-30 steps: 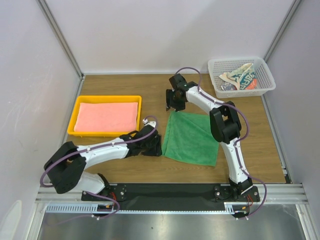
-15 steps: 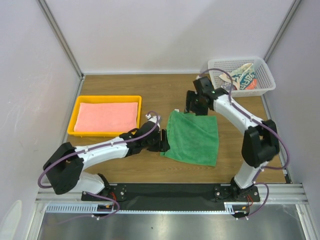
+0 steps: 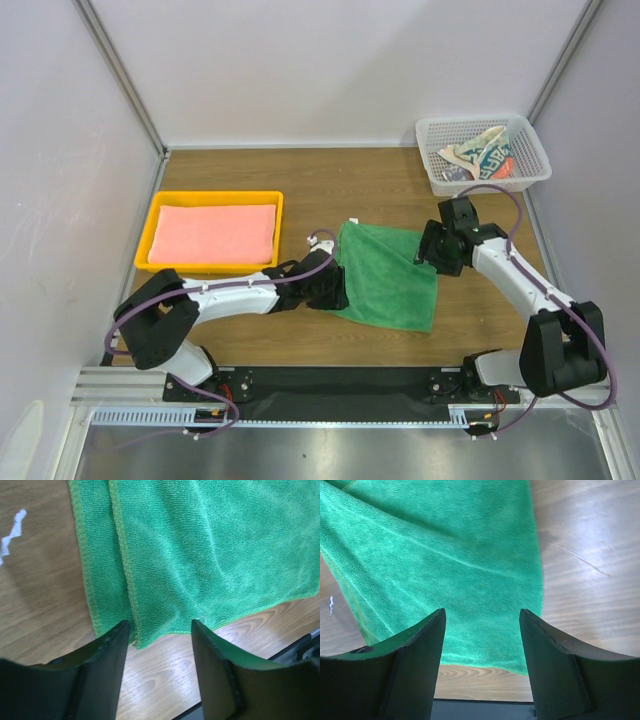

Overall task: Fold and stack the towels
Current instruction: Fold the towel

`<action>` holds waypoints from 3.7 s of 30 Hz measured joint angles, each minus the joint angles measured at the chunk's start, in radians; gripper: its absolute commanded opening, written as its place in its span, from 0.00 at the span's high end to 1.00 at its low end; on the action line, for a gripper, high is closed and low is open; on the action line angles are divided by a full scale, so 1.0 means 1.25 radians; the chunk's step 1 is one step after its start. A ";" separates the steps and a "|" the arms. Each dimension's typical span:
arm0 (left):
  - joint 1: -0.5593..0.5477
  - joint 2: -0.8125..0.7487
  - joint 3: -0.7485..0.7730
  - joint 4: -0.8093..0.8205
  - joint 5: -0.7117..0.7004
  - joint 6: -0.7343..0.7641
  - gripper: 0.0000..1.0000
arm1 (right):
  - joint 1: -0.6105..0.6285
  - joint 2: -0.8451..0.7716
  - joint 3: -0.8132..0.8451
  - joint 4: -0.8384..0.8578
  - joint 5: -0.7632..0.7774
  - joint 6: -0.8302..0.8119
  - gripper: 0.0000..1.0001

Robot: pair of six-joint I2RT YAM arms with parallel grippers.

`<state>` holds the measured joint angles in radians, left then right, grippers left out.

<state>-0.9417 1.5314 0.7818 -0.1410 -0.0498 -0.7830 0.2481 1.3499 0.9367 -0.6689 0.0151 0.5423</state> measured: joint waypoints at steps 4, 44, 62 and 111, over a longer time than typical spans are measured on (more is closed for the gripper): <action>-0.015 0.014 0.011 -0.001 -0.007 -0.014 0.60 | -0.016 -0.045 -0.031 -0.009 -0.001 0.001 0.34; -0.050 -0.007 0.084 -0.148 -0.089 -0.073 0.53 | 0.068 -0.268 -0.335 -0.079 -0.072 0.216 0.37; -0.050 0.019 0.031 -0.100 -0.067 -0.073 0.82 | 0.077 -0.266 -0.346 -0.076 -0.045 0.240 0.53; -0.048 -0.087 0.020 -0.112 -0.132 -0.053 1.00 | 0.083 -0.352 -0.175 -0.360 0.029 0.258 0.58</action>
<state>-1.0012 1.4227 0.8062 -0.2806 -0.2153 -0.8490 0.3519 0.9100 0.7185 -1.1187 0.0517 0.8654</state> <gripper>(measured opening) 0.008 0.278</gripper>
